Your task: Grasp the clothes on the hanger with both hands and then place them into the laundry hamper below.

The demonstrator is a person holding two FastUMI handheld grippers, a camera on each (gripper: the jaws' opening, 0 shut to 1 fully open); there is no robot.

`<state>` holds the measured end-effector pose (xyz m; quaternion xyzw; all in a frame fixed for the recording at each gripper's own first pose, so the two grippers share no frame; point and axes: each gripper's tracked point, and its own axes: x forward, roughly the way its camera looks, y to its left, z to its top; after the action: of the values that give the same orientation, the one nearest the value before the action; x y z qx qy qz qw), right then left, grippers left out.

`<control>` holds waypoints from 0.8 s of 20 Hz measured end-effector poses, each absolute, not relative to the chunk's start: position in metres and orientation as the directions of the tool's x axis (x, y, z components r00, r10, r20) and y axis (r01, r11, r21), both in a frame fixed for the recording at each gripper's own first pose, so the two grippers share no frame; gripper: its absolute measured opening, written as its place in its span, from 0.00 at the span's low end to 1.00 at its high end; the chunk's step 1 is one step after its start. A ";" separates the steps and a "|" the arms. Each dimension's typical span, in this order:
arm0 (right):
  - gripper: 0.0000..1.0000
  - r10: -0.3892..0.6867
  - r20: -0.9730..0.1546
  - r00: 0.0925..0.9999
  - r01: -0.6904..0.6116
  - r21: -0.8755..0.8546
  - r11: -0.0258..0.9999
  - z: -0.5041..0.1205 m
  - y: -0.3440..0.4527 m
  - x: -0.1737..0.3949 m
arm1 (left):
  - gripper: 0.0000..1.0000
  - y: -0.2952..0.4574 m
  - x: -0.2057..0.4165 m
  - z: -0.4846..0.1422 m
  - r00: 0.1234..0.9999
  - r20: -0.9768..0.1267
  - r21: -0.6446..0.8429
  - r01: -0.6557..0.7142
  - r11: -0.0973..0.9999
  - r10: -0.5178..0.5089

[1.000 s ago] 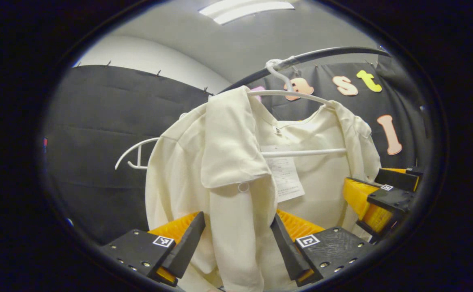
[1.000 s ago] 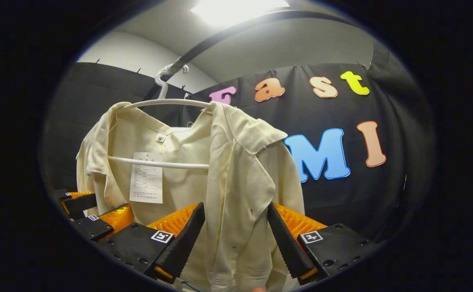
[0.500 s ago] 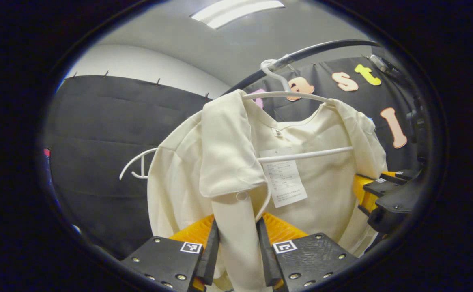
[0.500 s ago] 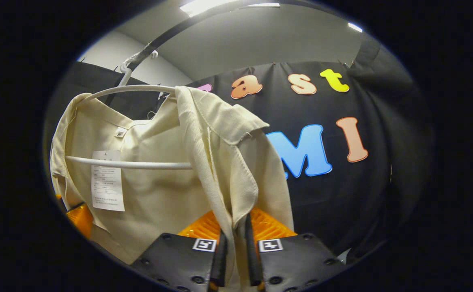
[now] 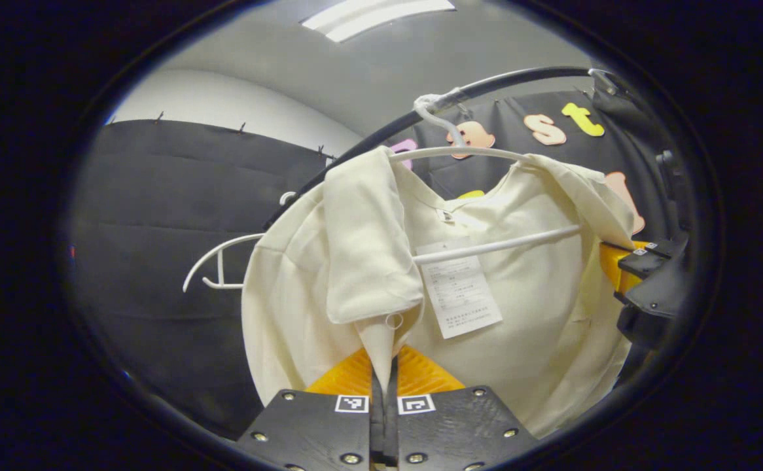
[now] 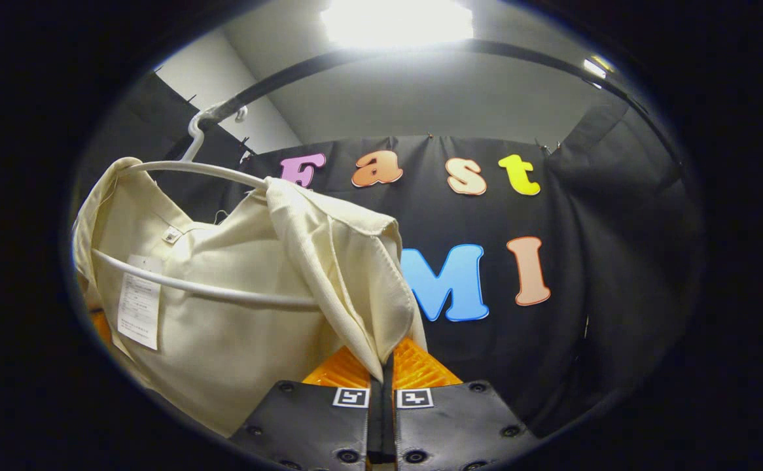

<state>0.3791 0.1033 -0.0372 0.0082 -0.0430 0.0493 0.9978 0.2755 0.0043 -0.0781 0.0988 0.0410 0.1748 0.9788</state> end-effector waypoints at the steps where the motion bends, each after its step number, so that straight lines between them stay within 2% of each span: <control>1: 0.01 0.083 0.096 0.992 -0.084 0.006 0.996 -0.032 0.098 0.379 | 0.01 0.008 0.267 -0.073 0.932 -0.036 0.220 -0.345 0.912 0.361; 8: 0.01 -0.003 0.161 0.987 0.000 0.016 1.000 -0.004 0.062 0.378 | 0.01 0.041 0.228 -0.016 0.908 0.070 0.270 -0.415 0.869 0.412; 16: 0.00 -0.058 0.195 0.979 0.054 0.022 0.998 0.014 0.039 0.389 | 0.01 0.075 0.218 0.033 0.879 0.163 0.281 -0.476 0.833 0.447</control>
<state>0.3891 0.0390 0.0140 0.0082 -0.0980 -0.0281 0.9948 0.2181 0.0752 0.0326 0.1582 -0.0454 0.2414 0.9564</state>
